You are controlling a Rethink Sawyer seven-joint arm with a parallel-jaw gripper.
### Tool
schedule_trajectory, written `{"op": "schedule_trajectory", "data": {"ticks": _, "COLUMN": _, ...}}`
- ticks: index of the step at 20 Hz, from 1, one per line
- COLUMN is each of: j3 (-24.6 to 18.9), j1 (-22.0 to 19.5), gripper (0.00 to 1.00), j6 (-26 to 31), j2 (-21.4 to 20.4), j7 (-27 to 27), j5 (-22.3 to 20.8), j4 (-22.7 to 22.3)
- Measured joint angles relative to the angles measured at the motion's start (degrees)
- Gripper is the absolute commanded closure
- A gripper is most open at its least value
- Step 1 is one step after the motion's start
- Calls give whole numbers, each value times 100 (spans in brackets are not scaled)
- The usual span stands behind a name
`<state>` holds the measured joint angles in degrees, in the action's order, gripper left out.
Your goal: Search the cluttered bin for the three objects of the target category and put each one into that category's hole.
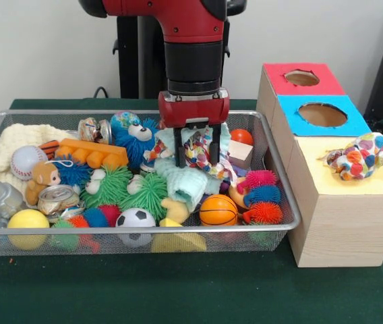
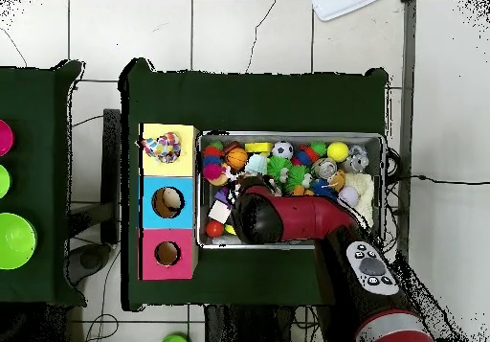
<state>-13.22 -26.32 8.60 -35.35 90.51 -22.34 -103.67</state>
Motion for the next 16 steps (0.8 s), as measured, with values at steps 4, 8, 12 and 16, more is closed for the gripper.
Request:
{"op": "schedule_trajectory", "data": {"ticks": 4, "j3": -117, "j1": -94, "gripper": 0, "j6": -1, "j2": -5, "j7": 0, "j5": 133, "j4": -47}}
{"op": "schedule_trajectory", "data": {"ticks": 8, "j3": -379, "j1": -328, "gripper": 0, "j6": -1, "j2": -8, "j7": 0, "j5": 380, "j4": -183}}
{"op": "schedule_trajectory", "data": {"ticks": 12, "j3": -539, "j1": -462, "gripper": 0, "j6": 0, "j2": -11, "j7": 0, "j5": 529, "j4": -257}}
{"op": "schedule_trajectory", "data": {"ticks": 16, "j3": -734, "j1": -565, "gripper": 0, "j6": -1, "j2": -49, "j7": 0, "j5": 746, "j4": -403}}
